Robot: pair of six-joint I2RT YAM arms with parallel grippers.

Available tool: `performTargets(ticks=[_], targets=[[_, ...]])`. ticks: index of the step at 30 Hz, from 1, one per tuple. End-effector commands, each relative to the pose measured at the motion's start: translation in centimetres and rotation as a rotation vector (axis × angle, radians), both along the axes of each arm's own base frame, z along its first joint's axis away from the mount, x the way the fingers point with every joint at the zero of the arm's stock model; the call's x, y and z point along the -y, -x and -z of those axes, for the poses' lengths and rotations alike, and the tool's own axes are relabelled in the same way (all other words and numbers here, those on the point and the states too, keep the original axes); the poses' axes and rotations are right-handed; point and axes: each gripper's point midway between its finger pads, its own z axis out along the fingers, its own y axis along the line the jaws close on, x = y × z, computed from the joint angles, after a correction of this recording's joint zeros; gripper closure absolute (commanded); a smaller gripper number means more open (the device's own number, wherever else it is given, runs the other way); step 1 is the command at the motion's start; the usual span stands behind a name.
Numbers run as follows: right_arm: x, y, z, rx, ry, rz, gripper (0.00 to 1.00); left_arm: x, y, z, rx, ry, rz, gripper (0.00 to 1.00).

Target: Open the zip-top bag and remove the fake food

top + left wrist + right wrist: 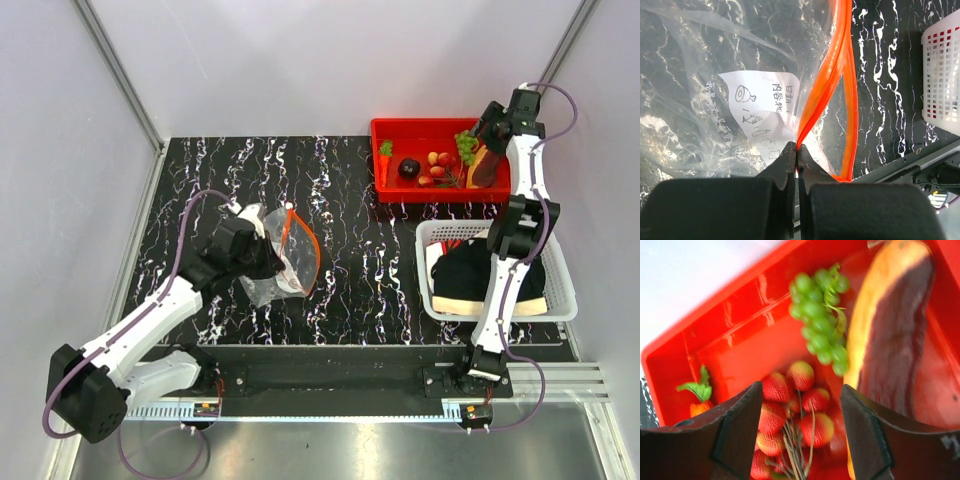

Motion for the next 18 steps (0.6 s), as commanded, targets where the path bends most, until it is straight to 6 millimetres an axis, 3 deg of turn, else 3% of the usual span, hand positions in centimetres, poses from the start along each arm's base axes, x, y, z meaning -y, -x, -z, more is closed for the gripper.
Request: performTargets(ticks=[1,2,3,4,5,6,7,8,9,10,11,12,13,14,15,16,17,18], targets=[[-0.9,2.6,-6.7,0.033,0.046,0.028,0.28,1.0,-1.7,-2.6,0.056,0.029,0.018,1.00],[-1.2,3.4,-5.7,-0.003,0.050,0.028,0.27,1.3,-2.0,-2.9,0.059,0.033,0.021,1.00],[-1.7,4.4,-7.9,0.021,0.060,0.028,0.27,1.6,-2.3,-2.7,0.048,0.033,0.025,1.00],[-3.3,5.0,-8.2,0.016,0.068,0.003,0.27,1.9,-2.6,-3.3,0.058,0.044,0.033,1.00],[-4.2,6.1,-6.7,-0.031,0.070,-0.012,0.27,2.1,-2.9,-3.3,0.055,0.043,0.035,1.00],[-5.5,7.1,-9.2,0.011,0.082,-0.028,0.26,2.4,-3.3,-2.9,0.044,0.038,0.036,1.00],[-7.8,7.7,-9.6,0.021,0.080,-0.069,0.25,2.6,-3.8,-3.0,0.047,0.036,0.034,1.00],[-9.5,9.1,-7.3,-0.030,0.064,-0.101,0.25,2.8,-4.1,-2.9,0.042,0.034,0.030,1.00],[-10.8,10.1,-10.1,0.043,0.066,-0.121,0.25,3.0,-4.5,-2.9,0.041,0.033,0.028,1.00],[-12.1,11.0,-10.3,0.048,0.061,-0.146,0.25,3.1,-4.9,-2.1,0.018,0.018,0.022,1.00],[-15.3,13.2,-10.0,0.038,0.052,-0.207,0.24,3.3,-5.3,-2.3,0.017,0.018,0.015,1.00],[-16.6,14.2,-10.1,0.043,0.048,-0.229,0.24,3.4,-5.6,-2.1,0.012,0.015,0.013,0.89],[-18.0,15.6,-8.6,0.006,0.038,-0.258,0.24,3.5,-5.9,-1.7,0.006,0.004,0.008,0.82],[-20.7,17.2,-9.8,0.033,0.038,-0.320,0.23,3.7,-6.1,-1.9,0.006,0.012,0.011,0.74],[-22.2,18.5,-9.6,0.027,0.036,-0.356,0.21,3.8,-6.1,-2.0,0.008,0.012,0.014,0.66],[-23.4,20.0,-8.2,-0.008,0.033,-0.391,0.21,3.9,-6.1,-2.1,0.008,0.021,0.021,0.52],[-24.6,21.4,-9.0,0.010,0.026,-0.427,0.20,3.9,-5.9,-2.7,0.021,0.032,0.025,0.47],[-27.1,23.1,-8.9,0.008,0.020,-0.492,0.18,3.8,-5.7,-2.9,0.026,0.038,0.023,0.41]])
